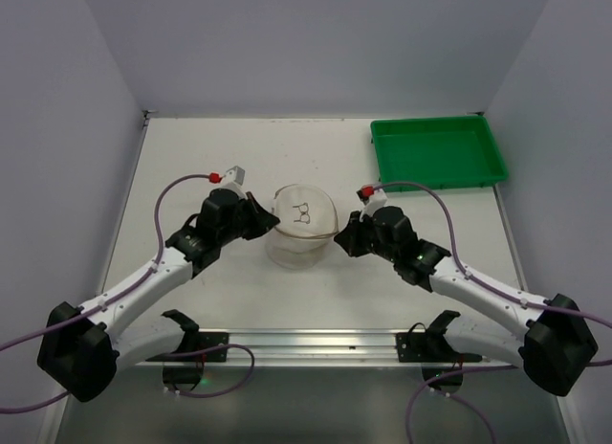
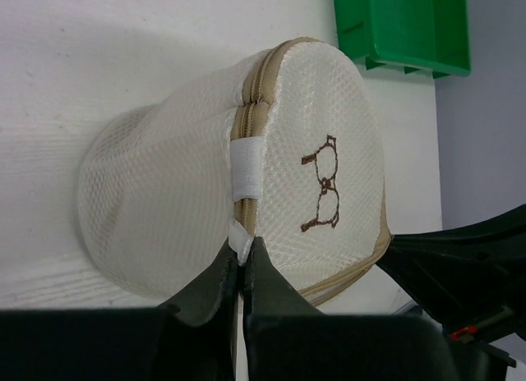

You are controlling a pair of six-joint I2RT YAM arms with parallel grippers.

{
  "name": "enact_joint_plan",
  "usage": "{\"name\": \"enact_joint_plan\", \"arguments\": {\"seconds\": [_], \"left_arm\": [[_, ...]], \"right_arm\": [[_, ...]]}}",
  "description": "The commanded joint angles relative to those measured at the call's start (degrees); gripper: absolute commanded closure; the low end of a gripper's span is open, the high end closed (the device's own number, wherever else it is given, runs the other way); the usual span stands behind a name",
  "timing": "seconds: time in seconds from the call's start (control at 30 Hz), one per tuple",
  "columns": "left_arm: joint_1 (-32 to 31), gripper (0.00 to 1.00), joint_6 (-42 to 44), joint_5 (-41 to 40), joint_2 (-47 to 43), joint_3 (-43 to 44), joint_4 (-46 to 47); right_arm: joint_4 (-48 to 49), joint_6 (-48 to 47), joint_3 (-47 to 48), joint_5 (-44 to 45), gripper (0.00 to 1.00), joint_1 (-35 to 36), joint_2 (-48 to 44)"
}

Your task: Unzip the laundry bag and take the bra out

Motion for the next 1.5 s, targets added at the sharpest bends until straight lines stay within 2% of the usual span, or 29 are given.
{"name": "enact_joint_plan", "arguments": {"seconds": [0.0, 0.13, 0.2, 0.23, 0.3, 0.33, 0.43, 0.57, 0.67, 0.8, 0.9, 1.0, 1.03, 1.1, 1.13, 1.17, 1.27, 1.47], "left_arm": [[1.49, 1.0, 10.73, -0.4, 4.11, 5.58, -5.15], [1.93, 1.0, 15.14, 0.22, 10.87, 12.52, -5.69], [2.89, 0.88, 16.02, 0.92, 14.91, 16.72, -4.64], [3.86, 0.77, 15.76, 1.01, 16.16, 18.14, -4.2], [4.57, 0.61, 15.14, 0.75, 19.05, 22.17, -4.28], [5.0, 0.39, 14.53, 0.31, 19.68, 23.33, -4.98], [6.24, 0.03, 11.54, -1.18, 18.12, 23.18, -5.95], [6.24, 0.01, 7.76, -6.45, 10.82, 16.15, -6.48], [6.24, 0.02, 5.74, -5.68, 5.89, 10.01, -6.31], [5.36, 0.09, 1.97, 2.06, 1.94, 3.76, -3.24], [2.99, 0.19, -1.11, 2.42, 0.7, 0.07, 0.01], [1.85, 0.39, -2.17, 2.68, 2.1, -0.65, 1.25], [1.84, 0.56, -2.17, 2.68, 2.45, -0.56, 1.34], [1.84, 0.77, -2.0, 1.72, 2.46, -0.3, 0.91], [1.76, 0.93, -1.82, 1.19, 2.11, -0.13, 0.73], [1.84, 1.0, -1.65, 0.06, 1.76, -0.04, 0.55], [2.55, 1.0, 0.46, -0.75, 0.88, 1.63, -2.69], [4.04, 1.0, 4.06, 1.09, -0.27, 2.86, -5.86]], "right_arm": [[-0.39, -3.33, 1.05, -1.69, 1.0, -0.39, 1.05], [1.9, -2.54, 4.47, -4.01, 1.0, 5.4, 8.06], [2.95, -1.66, 7.8, -4.01, 1.0, 10.31, 10.8], [3.48, -0.44, 8.86, -4.88, 1.0, 11.56, 12.12], [5.5, 1.32, 12.46, -5.94, 1.0, 13.75, 16.08], [6.29, 2.46, 13.34, -6.29, 1.0, 13.85, 17.05], [9.98, 5.54, 16.33, -6.12, 1.0, 13.94, 19.86], [9.72, 5.11, 20.99, -3.39, 1.0, 13.94, 23.29], [10.25, 5.19, 21.88, -4.44, 1.0, 13.94, 25.4], [11.3, 6.07, 21.61, -5.68, 1.0, 13.94, 26.81], [11.22, 6.07, 21.61, -5.42, 1.0, 13.94, 27.25], [10.52, 5.9, 21.53, -4.71, 1.0, 13.94, 27.08], [10.08, 5.46, 21.35, -3.93, 1.0, 14.03, 26.9], [8.85, 4.67, 19.95, -2.87, 1.0, 13.94, 25.24], [8.32, 3.97, 19.25, -2.08, 1.0, 13.94, 24.36], [7.36, 2.31, 17.33, -0.33, 1.0, 13.94, 23.31], [3.76, -1.04, 13.46, 4.15, 1.0, 12.8, 19.0], [0.32, -2.8, 4.4, 3.9, 1.0, -0.02, 10.3]]}}
